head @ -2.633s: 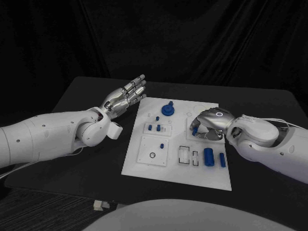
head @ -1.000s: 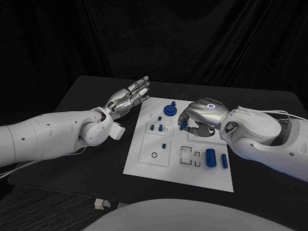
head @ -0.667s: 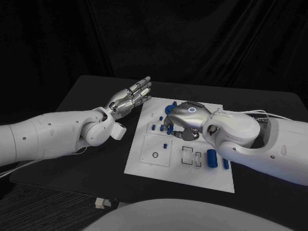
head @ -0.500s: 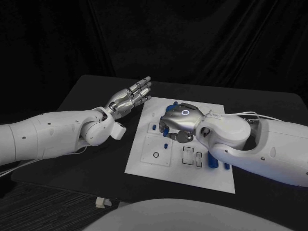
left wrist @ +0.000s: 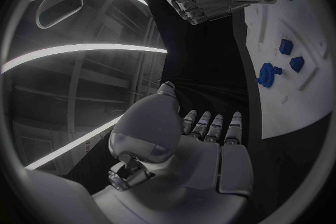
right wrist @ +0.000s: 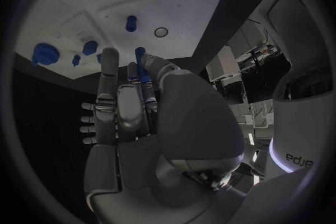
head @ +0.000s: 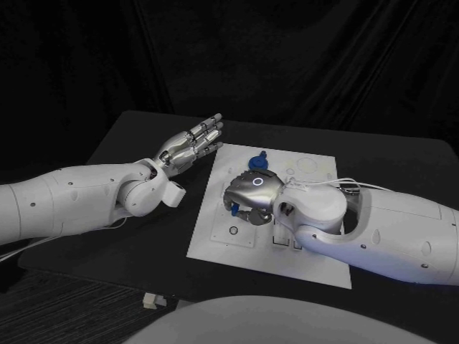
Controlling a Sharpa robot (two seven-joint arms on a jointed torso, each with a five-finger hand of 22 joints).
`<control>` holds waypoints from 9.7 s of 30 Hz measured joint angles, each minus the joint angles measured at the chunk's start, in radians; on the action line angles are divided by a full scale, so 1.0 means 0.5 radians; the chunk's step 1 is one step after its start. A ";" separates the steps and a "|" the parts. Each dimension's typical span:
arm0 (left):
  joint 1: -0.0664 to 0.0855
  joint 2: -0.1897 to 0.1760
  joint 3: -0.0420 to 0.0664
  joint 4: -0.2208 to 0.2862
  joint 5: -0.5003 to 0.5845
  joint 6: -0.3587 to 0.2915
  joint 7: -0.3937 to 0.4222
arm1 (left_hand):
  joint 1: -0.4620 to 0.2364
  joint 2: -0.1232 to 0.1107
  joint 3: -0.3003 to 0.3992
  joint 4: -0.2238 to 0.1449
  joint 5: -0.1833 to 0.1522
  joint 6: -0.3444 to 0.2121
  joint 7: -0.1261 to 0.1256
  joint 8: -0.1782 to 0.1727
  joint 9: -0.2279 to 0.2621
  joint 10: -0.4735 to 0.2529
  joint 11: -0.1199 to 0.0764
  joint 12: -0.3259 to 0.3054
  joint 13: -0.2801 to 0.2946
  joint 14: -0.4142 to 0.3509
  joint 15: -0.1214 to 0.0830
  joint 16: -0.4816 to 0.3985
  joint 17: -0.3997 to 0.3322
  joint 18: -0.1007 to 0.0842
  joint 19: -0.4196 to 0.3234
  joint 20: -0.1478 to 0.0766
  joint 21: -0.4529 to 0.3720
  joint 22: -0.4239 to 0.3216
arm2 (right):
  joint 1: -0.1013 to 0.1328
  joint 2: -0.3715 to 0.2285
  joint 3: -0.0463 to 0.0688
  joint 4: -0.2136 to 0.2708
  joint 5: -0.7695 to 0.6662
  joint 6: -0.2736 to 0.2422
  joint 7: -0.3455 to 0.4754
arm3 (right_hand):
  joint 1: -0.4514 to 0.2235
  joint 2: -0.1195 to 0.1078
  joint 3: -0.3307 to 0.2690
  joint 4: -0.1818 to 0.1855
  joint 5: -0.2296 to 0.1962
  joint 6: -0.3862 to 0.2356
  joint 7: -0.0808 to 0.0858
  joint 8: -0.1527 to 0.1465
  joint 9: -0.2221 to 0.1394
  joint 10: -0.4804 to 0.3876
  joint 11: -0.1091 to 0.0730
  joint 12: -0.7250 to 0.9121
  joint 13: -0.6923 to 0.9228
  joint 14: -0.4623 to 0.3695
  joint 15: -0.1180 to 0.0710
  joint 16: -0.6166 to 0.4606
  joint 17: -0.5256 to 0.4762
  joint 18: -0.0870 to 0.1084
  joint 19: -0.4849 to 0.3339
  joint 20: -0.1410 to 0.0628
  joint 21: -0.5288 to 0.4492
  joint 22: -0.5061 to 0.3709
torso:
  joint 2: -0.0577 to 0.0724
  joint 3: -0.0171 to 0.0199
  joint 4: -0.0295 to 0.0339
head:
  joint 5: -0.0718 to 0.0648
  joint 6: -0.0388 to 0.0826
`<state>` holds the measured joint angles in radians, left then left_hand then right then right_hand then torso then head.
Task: Assemble the parts on the task board
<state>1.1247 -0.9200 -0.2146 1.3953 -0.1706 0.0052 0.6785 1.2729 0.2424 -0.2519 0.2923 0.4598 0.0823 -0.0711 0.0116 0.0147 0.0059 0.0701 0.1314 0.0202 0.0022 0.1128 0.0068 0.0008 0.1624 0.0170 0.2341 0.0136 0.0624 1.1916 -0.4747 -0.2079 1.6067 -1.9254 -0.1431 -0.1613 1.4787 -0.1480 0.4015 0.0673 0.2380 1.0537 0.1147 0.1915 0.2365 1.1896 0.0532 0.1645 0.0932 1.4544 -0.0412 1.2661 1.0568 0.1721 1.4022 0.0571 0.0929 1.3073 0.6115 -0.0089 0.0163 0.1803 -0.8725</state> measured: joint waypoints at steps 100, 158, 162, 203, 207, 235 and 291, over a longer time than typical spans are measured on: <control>-0.010 0.042 0.000 -0.054 0.000 0.064 0.000 | 0.006 0.042 0.000 0.000 0.010 0.136 0.150 0.042 0.020 0.014 0.122 0.100 0.011 0.000 0.043 0.000 0.001 0.000 0.014 0.057 0.008 0.017 | -0.157 -0.036 0.001 0.016 -0.016 0.106 -0.014 | -0.050 -0.033 -0.055 -0.103 -0.101 -0.582 -0.160 -0.253 -0.144 -0.457 0.088 -0.113 -0.022 -0.156 0.045 -0.148 -0.224 0.000 -0.143 0.043 0.025 0.001 | -0.002 0.0012 -0.002 | -0.016 0.000; -0.053 0.081 0.000 -0.077 0.000 0.105 0.000 | 0.040 0.076 0.028 -0.006 0.045 0.136 0.150 0.042 0.020 0.006 0.143 0.124 0.013 0.000 0.043 0.000 0.002 0.000 0.014 0.057 0.015 0.021 | 0.236 -0.889 0.000 0.286 0.911 0.304 -0.713 | -1.370 0.189 -0.524 0.442 -0.122 0.436 -0.207 0.166 0.162 0.546 -0.204 2.808 2.430 0.018 -0.139 0.604 0.502 -0.206 0.128 -0.116 2.355 0.001 | -0.004 0.0012 -0.006 | -0.105 0.000; -0.054 0.073 0.000 -0.073 0.000 0.108 0.000 | 0.048 0.068 0.028 -0.006 0.045 0.136 0.150 0.042 0.020 0.013 0.150 0.134 0.013 0.000 0.043 0.000 0.002 0.000 0.014 0.057 0.015 0.021 | 0.230 -0.865 0.000 0.267 0.982 0.354 -0.794 | -1.299 0.197 -0.523 0.441 -0.075 0.461 -0.214 0.149 0.166 0.546 -0.204 2.808 2.430 0.018 -0.139 0.604 0.502 -0.205 0.128 -0.116 2.339 0.001 | -0.004 0.0012 -0.005 | -0.098 0.000; -0.057 0.064 0.000 -0.057 0.000 0.108 0.000 | 0.067 0.050 0.028 -0.006 0.070 0.136 0.150 0.042 0.020 0.013 0.150 0.140 0.014 0.000 0.043 0.000 0.000 0.000 0.014 0.057 0.015 0.018 | 0.038 -0.746 0.000 0.151 1.176 0.602 -0.929 | -1.355 0.152 -0.722 0.439 -0.280 0.385 -0.199 0.070 0.448 0.550 -0.222 2.808 2.429 0.023 -0.134 0.604 0.502 -0.205 0.128 -0.115 2.235 0.000 | -0.005 0.0006 -0.005 | -0.053 0.000; -0.058 0.066 0.000 -0.058 0.000 0.108 0.000 | 0.067 0.049 0.028 -0.006 0.070 0.136 0.150 0.042 0.020 0.013 0.150 0.140 0.014 0.000 0.043 0.000 0.001 0.000 0.014 0.057 0.015 0.019 | 0.031 -0.735 0.000 0.145 1.177 0.617 -0.931 | -1.231 0.178 -0.742 0.428 -0.125 0.357 -0.193 0.043 0.488 0.557 -0.214 2.808 2.429 0.025 -0.132 0.604 0.502 -0.205 0.128 -0.114 2.168 0.000 | -0.005 0.0008 -0.005 | -0.054 0.000; -0.061 0.068 0.000 -0.062 0.000 0.119 0.000 | 0.106 0.041 0.044 -0.011 0.138 0.136 0.150 0.049 0.019 0.013 0.164 0.147 0.014 0.000 0.057 0.000 0.002 0.000 0.014 0.057 0.015 0.019 | 0.006 -0.745 0.009 0.119 1.417 0.537 -0.922 | -0.880 0.142 -0.714 0.321 1.086 0.174 -0.148 0.072 0.838 0.553 -0.182 2.808 2.428 0.023 -0.104 0.604 0.501 -0.171 0.078 -0.086 1.793 0.002 | -0.004 0.0006 -0.004 | -0.036 0.000; -0.067 0.076 0.000 -0.077 0.000 0.147 0.000 | 0.114 0.049 0.050 -0.005 0.145 0.136 0.150 0.049 0.019 0.013 0.164 0.146 0.013 0.007 0.079 0.000 0.004 0.000 0.022 0.079 0.015 0.023 | 0.004 -0.591 0.001 0.113 2.422 0.172 -0.901 | -1.058 0.281 -0.550 0.258 0.196 -0.033 -0.118 0.053 0.875 0.556 -0.163 2.808 2.428 0.025 -0.096 0.604 0.501 -0.140 0.086 -0.078 1.602 0.000 | -0.004 0.0000 -0.004 | -0.036 0.000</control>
<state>1.0911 -0.8819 -0.2146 1.3566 -0.1705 0.0787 0.6786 1.3297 0.2670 -0.2270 0.2896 0.5323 0.1501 0.0037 0.0359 0.0244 0.0122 0.1518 0.2044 0.0269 0.0058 0.1524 0.0068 0.0026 0.1624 0.0278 0.2736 0.0212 0.0741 1.1936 -0.7702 -0.2073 1.6633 -0.7146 -0.0571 -0.6116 0.9498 -0.0077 0.1265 0.1963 0.3360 1.0373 0.0556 0.2179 0.6738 1.4678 -0.0285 1.5683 1.3073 1.4669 -0.0893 1.5682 1.3073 0.1020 1.4450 0.0179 0.8941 1.3075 0.6095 -0.0089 0.0141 0.1625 -0.8725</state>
